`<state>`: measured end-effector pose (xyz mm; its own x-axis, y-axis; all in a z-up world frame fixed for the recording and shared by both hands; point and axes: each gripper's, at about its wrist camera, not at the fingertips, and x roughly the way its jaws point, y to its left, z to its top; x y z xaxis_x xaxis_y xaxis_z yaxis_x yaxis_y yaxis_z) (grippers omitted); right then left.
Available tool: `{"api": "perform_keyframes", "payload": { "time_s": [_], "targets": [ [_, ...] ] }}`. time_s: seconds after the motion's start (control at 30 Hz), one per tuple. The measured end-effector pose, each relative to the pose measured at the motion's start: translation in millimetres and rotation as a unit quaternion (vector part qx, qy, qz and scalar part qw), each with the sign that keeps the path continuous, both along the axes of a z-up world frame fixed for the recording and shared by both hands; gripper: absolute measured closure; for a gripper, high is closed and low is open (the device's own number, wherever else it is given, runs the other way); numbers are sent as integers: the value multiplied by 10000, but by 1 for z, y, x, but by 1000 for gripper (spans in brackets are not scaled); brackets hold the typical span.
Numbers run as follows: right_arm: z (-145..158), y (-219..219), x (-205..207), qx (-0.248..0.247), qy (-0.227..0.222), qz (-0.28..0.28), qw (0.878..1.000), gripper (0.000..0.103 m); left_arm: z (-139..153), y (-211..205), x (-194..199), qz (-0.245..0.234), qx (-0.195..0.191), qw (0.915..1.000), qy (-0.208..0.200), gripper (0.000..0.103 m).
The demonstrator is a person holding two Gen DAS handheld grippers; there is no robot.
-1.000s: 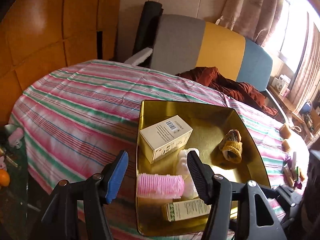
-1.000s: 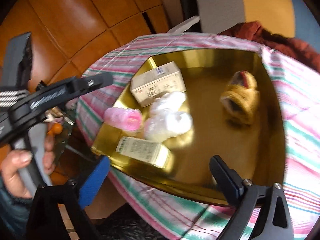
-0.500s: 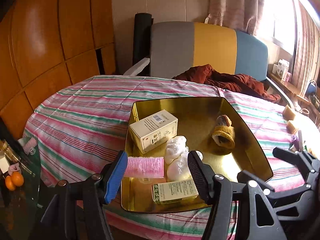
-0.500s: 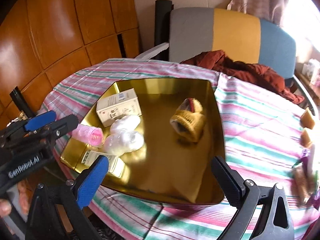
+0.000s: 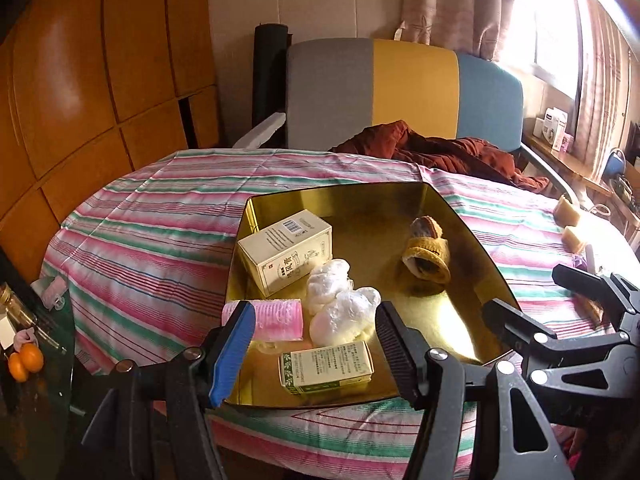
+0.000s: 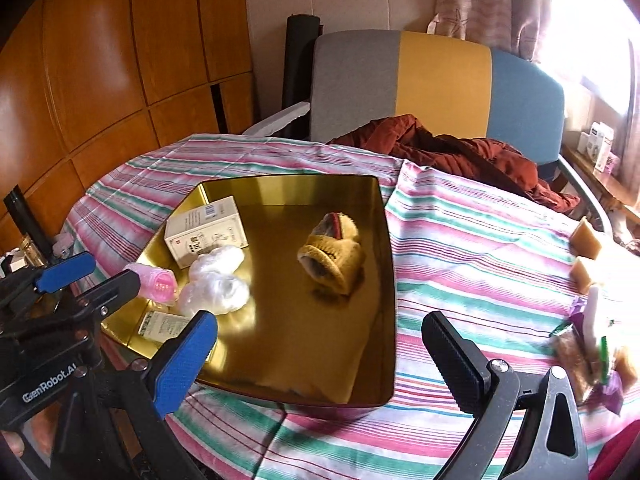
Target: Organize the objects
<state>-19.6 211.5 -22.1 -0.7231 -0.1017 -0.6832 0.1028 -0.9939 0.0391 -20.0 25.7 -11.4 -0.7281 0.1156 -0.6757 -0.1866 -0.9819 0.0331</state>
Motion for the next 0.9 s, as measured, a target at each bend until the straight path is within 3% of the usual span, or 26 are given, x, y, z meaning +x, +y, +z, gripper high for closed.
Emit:
{"api": "perform_keyframes", "payload": {
  "time_s": [0.47,0.9],
  "targets": [
    [-7,31,3,96,-69,-382,9992,0,0,24,10,-302,-309,9990,70,39],
    [-1,113,7,224,-117,-1216,9923,0,0,54,18,-751,-654,9949,181,39]
  ]
}}
